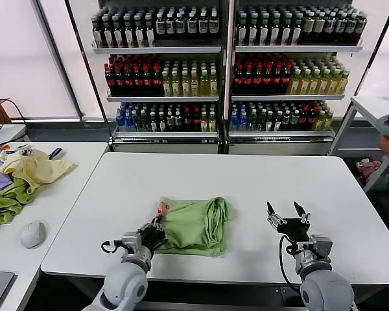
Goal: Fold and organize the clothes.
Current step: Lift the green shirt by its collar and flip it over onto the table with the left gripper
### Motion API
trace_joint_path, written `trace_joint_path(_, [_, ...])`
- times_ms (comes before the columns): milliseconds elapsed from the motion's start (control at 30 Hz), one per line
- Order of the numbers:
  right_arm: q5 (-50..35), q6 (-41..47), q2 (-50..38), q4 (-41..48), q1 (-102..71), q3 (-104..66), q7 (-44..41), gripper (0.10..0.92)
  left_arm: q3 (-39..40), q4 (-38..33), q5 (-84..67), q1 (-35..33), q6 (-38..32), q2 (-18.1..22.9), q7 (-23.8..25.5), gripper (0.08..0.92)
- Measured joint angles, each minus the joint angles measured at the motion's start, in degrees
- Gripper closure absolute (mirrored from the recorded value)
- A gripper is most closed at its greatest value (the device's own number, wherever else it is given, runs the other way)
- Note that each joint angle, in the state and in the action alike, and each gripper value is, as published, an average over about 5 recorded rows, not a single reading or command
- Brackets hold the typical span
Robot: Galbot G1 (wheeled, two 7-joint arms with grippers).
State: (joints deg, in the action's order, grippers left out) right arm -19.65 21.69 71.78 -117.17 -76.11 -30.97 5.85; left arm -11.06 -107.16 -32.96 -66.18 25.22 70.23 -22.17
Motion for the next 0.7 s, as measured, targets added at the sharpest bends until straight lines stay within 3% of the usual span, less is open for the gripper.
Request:
trace_joint_path(500, [-0.2,-1.1,0.5,0.7,1.7,1.5,-0.4,0.203,-20.4,-7.0,-18.0,0.6,1.7,-12.5,0.2,0.885])
trace_joint_path(700, [-0.1,-1.2,0.9,0.8,2.1,1.9,-0.4,0.203,-22.7,-11.0,-20.9,1.7,2.7,-14.6,-0.5,0.885])
